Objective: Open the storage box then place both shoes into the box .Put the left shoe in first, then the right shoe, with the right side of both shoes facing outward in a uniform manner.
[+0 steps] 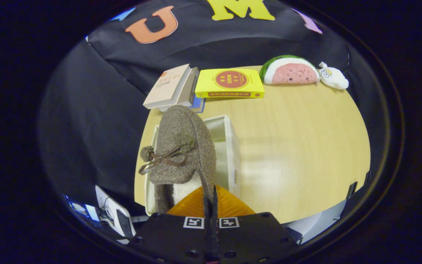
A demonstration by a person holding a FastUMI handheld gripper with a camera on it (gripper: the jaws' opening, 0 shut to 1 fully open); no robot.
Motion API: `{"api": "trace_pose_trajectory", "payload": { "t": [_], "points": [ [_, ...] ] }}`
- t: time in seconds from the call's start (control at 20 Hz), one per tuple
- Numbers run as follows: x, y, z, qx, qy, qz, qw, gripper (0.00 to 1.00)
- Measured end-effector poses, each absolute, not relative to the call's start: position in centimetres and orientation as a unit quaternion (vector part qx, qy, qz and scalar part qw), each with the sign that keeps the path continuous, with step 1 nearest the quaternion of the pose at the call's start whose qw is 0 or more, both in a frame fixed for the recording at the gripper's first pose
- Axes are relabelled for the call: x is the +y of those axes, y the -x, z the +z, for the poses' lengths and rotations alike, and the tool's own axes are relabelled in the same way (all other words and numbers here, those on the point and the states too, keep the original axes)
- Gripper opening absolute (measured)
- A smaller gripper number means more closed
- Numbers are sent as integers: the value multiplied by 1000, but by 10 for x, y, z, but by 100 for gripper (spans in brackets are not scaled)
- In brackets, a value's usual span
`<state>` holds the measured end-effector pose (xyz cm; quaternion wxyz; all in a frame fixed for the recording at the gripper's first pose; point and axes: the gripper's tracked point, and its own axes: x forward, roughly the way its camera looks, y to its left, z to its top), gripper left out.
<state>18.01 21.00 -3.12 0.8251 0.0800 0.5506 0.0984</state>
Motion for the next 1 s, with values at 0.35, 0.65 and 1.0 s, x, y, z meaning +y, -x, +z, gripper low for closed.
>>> {"api": "trace_pose_trajectory", "payload": {
  "t": [0.35,0.65,1.0],
  "points": [
    [218,-183,-77,517,-32,35,855,0],
    [227,-169,-91,492,-35,32,869,0],
    [219,-169,-92,448,-8,25,894,5]
  ]
}}
